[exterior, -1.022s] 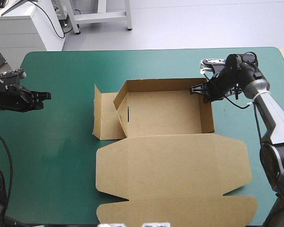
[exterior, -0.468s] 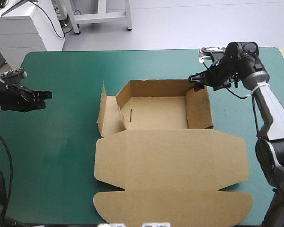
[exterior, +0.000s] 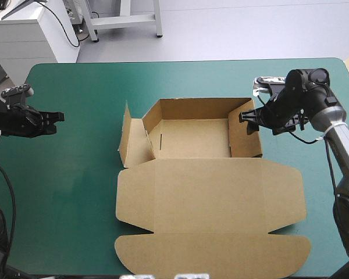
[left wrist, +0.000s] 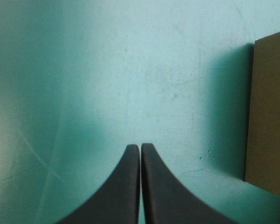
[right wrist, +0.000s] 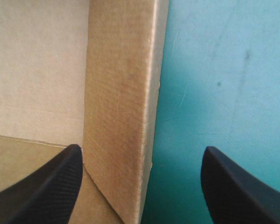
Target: Fold the box
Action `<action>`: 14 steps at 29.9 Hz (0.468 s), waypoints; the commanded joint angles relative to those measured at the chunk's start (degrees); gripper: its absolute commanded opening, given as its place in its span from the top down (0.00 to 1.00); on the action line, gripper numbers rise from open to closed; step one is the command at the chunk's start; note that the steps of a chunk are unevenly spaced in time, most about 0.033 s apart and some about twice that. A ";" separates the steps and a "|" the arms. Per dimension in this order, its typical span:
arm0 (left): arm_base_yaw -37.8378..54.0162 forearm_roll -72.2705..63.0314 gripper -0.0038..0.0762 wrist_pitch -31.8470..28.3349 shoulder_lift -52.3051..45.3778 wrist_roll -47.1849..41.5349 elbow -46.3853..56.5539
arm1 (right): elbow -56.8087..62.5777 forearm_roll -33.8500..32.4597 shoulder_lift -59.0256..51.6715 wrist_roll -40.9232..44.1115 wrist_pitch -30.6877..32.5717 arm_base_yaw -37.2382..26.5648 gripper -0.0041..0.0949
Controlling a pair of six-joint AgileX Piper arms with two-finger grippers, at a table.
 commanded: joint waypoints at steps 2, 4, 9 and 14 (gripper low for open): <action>0.09 -2.77 0.96 -1.05 -2.69 -0.07 -1.34 | 1.23 -0.44 -0.45 0.59 -4.35 1.94 0.32; 0.09 -3.42 0.96 -1.00 -2.69 -0.07 -1.34 | 1.23 -0.41 0.87 0.85 -5.47 2.16 0.32; 0.09 -3.42 0.96 -0.90 -2.69 -0.07 -1.34 | 1.23 -0.59 3.80 1.63 -7.05 2.25 0.32; 0.09 -3.48 0.96 -0.77 -2.69 -0.07 -1.34 | 1.23 -0.59 5.42 1.63 -7.16 2.25 0.32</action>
